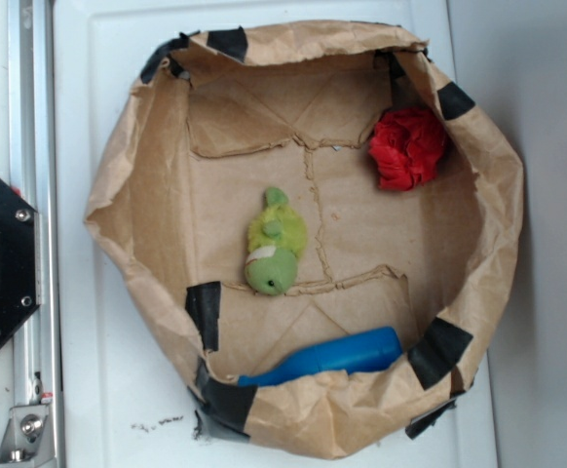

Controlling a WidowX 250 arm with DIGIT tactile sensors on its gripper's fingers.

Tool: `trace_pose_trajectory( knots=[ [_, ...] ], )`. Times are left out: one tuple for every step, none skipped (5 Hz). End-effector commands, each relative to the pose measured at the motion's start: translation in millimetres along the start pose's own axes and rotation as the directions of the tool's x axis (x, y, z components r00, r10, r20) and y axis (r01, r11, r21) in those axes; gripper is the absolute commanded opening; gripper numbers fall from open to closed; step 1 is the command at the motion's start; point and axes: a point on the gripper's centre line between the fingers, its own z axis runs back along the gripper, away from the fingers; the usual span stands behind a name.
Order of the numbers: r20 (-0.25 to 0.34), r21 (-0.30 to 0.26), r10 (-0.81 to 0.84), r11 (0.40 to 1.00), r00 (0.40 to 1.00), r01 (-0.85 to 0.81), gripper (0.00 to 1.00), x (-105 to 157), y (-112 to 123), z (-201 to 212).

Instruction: Grab the blue bottle.

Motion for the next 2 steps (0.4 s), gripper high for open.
trace_pose_trajectory(
  knots=[
    [0.000,0.000,0.000,1.000,1.000,0.000,1.00,0,0,0],
    [0.056,0.012,0.047,0.999,0.997,-0.048,1.00,27,-4,4]
  ],
)
